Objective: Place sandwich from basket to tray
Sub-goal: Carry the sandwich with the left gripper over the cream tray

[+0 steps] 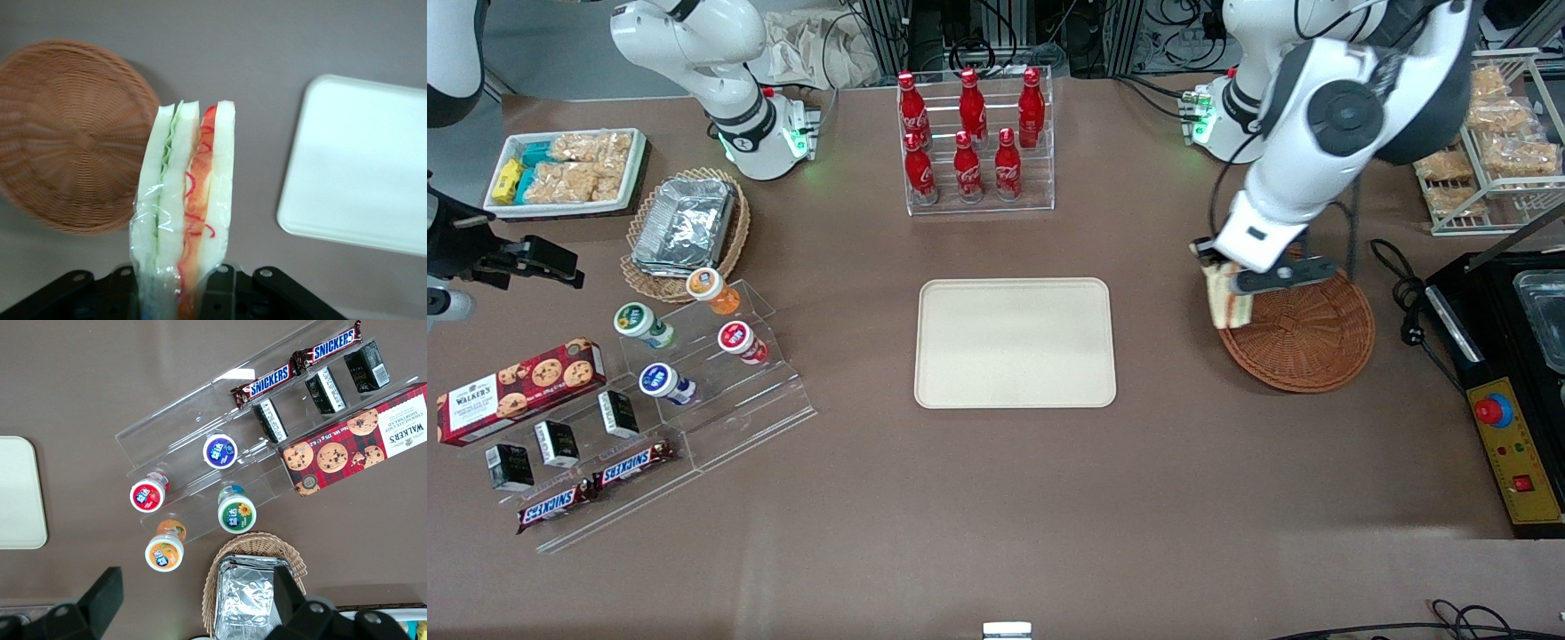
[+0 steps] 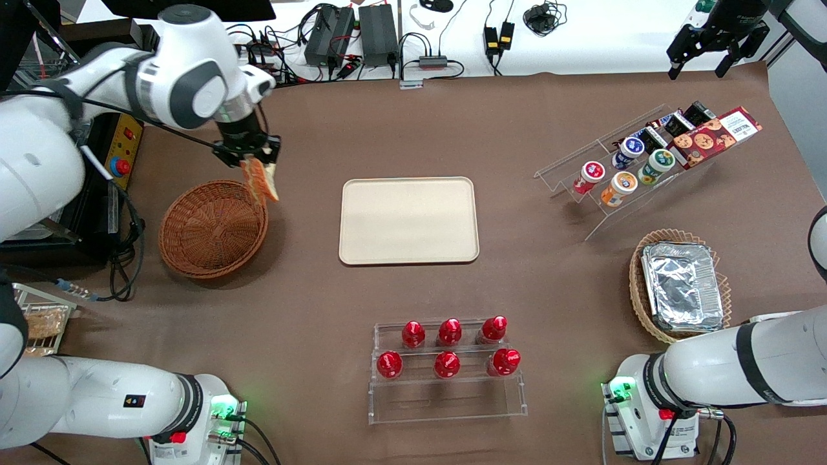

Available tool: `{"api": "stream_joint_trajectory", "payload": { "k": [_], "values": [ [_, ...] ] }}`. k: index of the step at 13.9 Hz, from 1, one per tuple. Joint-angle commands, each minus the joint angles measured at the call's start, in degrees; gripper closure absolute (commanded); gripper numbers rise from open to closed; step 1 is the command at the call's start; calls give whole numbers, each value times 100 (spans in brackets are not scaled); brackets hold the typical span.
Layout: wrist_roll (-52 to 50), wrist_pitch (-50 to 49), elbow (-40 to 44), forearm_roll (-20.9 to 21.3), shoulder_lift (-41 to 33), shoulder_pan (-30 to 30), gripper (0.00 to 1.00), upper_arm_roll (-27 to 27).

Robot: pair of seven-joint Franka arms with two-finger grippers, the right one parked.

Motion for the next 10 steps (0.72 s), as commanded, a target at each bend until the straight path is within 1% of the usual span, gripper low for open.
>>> {"api": "stream_joint_trajectory", "payload": {
  "k": [1, 4, 6, 8, 10],
  "values": [
    [218, 500, 312, -203, 783, 28, 100, -402],
    [-97, 1397, 277, -116, 1521, 2, 100, -808],
    [-283, 1977, 268, 86, 2066, -269, 100, -809],
    [-345, 2409, 277, 367, 2497, -306, 100, -809],
    [-345, 2612, 312, 447, 2761, -419, 100, -809]
  ]
}}
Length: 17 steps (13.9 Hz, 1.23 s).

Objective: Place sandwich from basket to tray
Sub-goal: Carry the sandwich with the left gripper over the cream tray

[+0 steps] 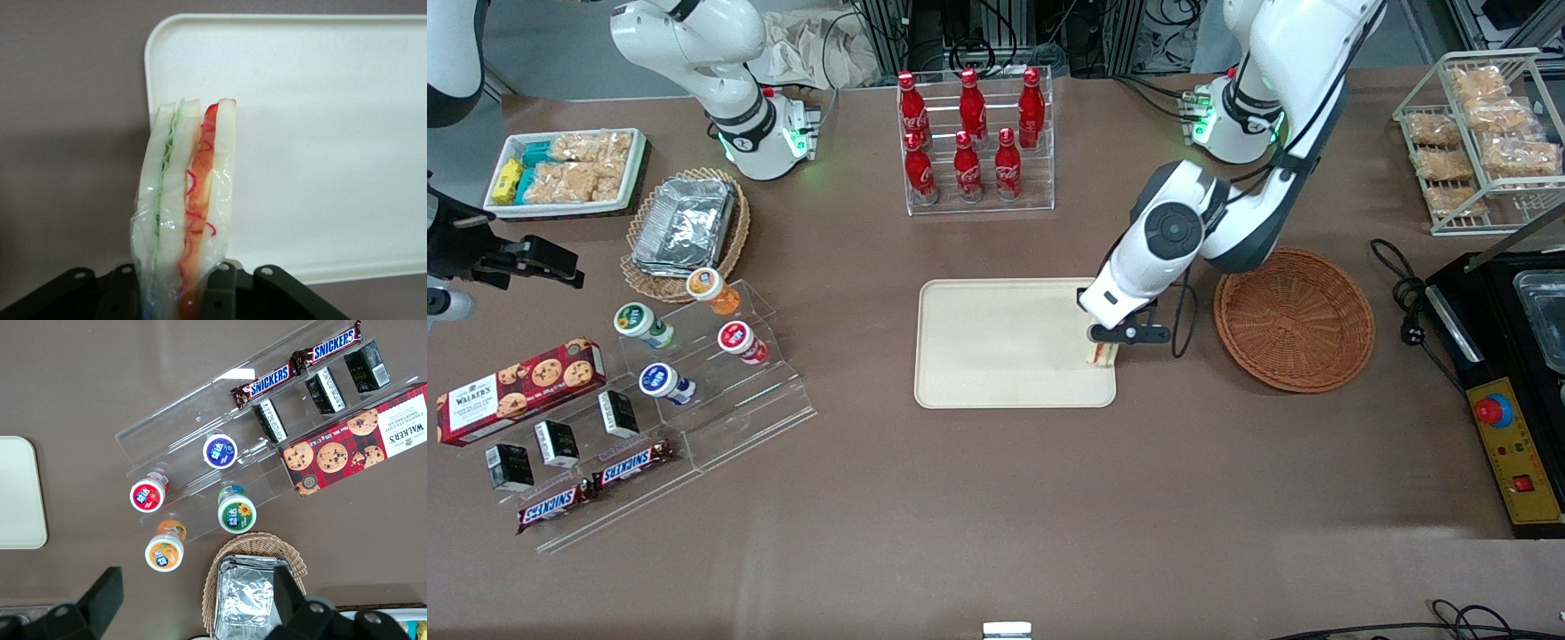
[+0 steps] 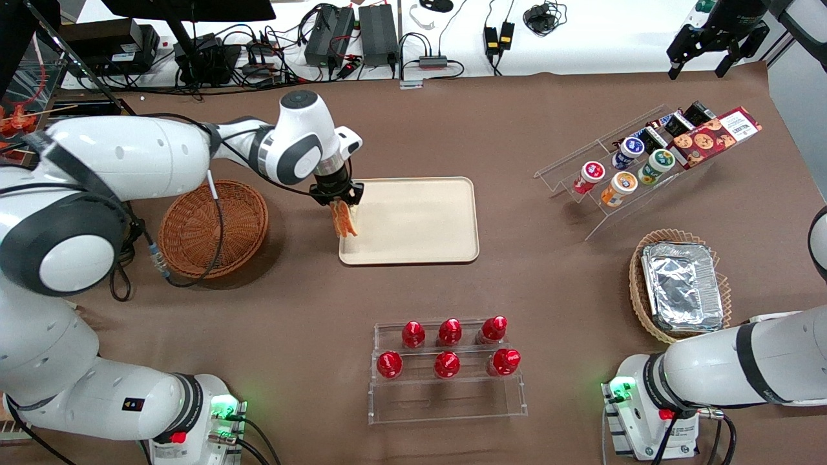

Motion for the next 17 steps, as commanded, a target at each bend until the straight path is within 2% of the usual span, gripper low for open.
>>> {"api": "stream_joint_trajectory", "payload": {
  "k": [1, 4, 5, 6, 10, 12, 15, 17],
  "values": [
    [-131, 162, 240, 261, 422, -121, 100, 11],
    [-306, 312, 249, 586, 651, -112, 100, 20],
    [-315, 347, 275, 666, 756, -121, 55, 12],
    [-307, 365, 327, 771, 827, -112, 1, 20],
    [-315, -80, 608, 834, 705, -95, 0, 12],
    [-315, -1132, 1317, 790, 547, -95, 0, 3],
    [-193, -2882, 2863, 737, 467, 28, 0, 3],
    [-131, -3421, 3524, 746, 423, 256, 0, 3]
  ]
}}
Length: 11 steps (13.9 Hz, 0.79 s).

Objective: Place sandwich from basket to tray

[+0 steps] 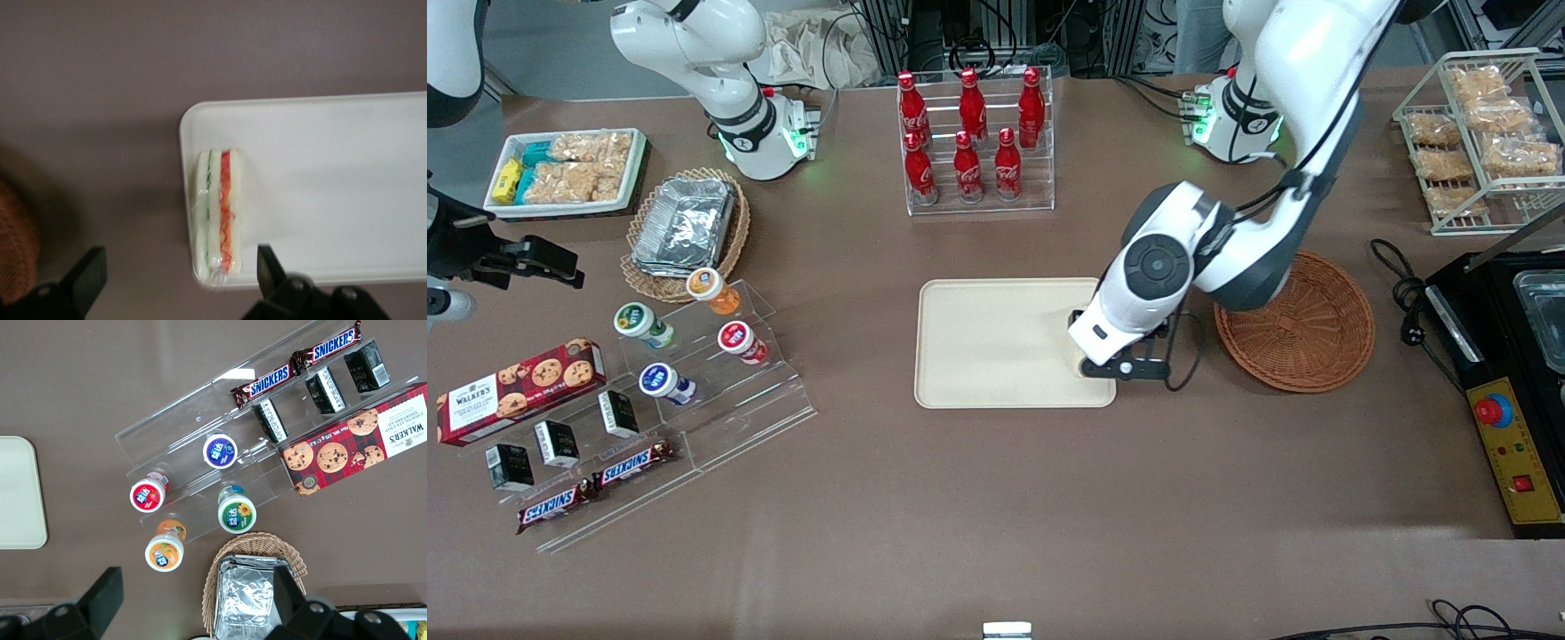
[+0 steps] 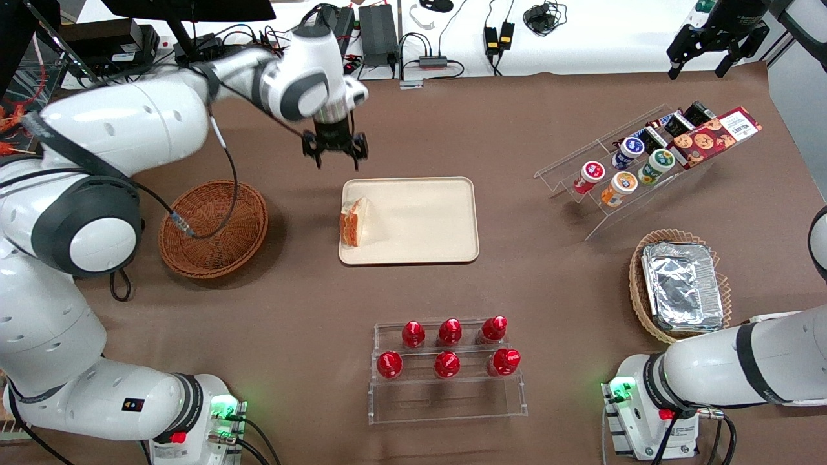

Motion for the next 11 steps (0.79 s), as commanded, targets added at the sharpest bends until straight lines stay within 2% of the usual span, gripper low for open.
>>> {"api": "stream_joint_trajectory", "payload": {
  "k": [1, 4, 7, 8, 9, 11],
  "values": [
    [90, -595, 777, 35, -83, 369, 0, -22],
    [571, -734, 778, -148, -530, 1010, 0, -22],
    [1449, -1323, 760, -429, -1101, 1835, 0, -22],
    [1696, -1533, 725, -483, -1303, 1925, 0, 39],
    [1803, -1710, 673, -492, -1471, 1865, 0, 361],
    [1952, -1711, 384, -597, -1884, 1121, 0, 1413]
  ]
}}
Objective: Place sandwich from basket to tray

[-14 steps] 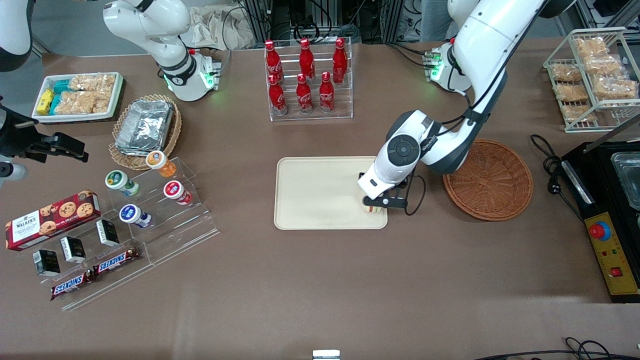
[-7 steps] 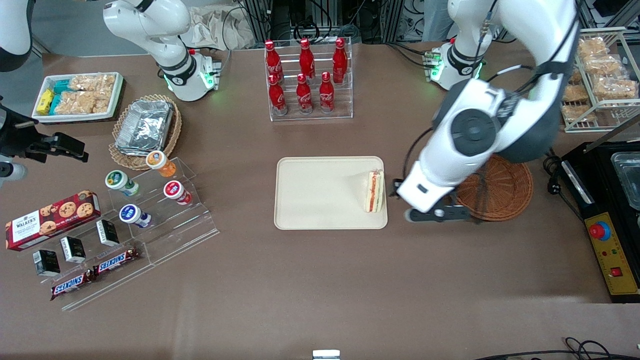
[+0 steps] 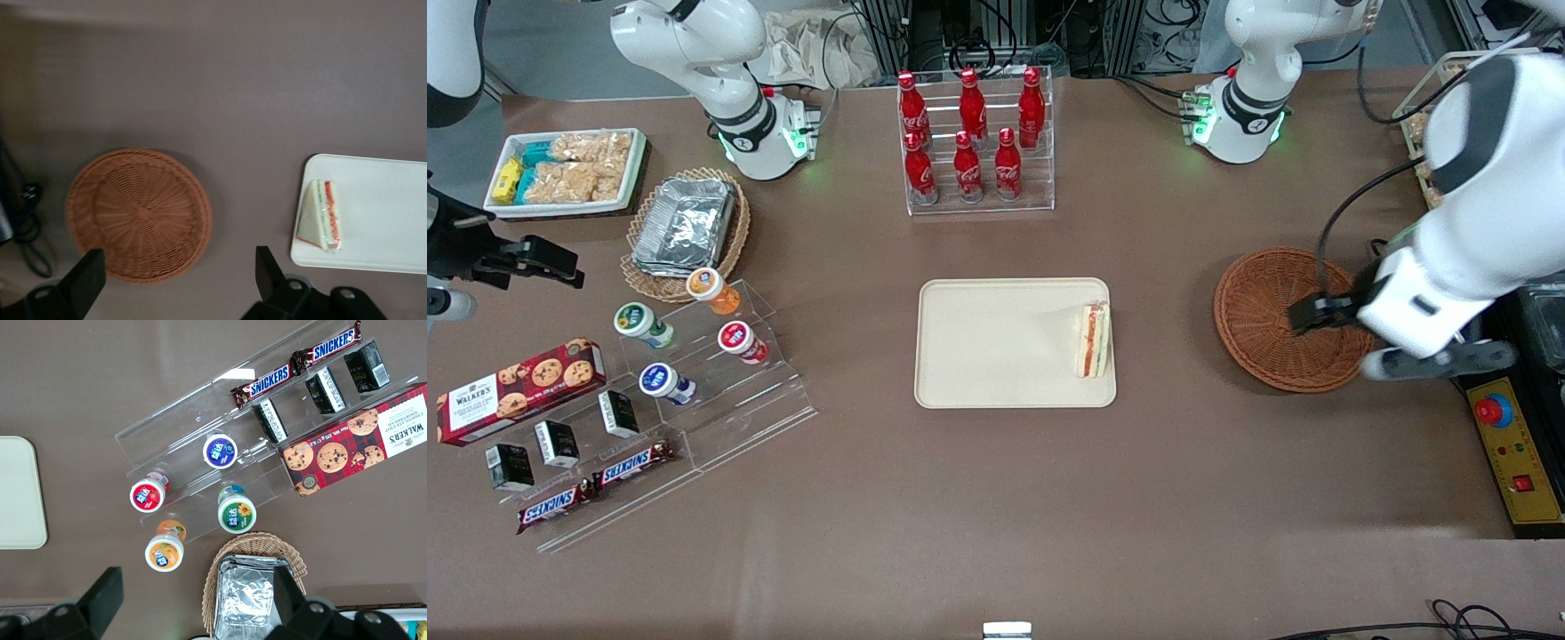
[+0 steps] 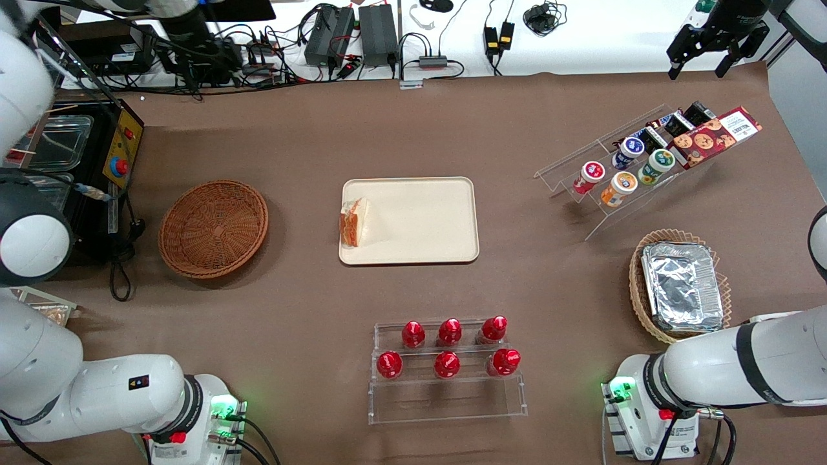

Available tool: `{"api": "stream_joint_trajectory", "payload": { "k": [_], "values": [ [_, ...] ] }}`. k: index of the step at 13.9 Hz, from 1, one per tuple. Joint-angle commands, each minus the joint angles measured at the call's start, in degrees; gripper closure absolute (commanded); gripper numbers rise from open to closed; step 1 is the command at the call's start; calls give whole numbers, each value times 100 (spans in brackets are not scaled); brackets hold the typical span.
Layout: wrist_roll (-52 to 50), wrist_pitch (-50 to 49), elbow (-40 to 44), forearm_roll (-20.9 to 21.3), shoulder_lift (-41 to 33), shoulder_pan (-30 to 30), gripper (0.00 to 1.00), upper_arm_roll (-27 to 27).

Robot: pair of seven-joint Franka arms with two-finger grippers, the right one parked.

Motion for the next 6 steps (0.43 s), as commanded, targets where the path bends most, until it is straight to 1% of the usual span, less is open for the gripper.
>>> {"api": "stream_joint_trajectory", "payload": {
  "k": [1, 3, 6],
  "values": [
    [403, -9, -577, -306, -723, -811, 0, 1149],
    [616, -53, -666, -447, -927, -927, 0, 1416],
    [590, -79, -666, -492, -954, -1076, 0, 1522]
  ]
}}
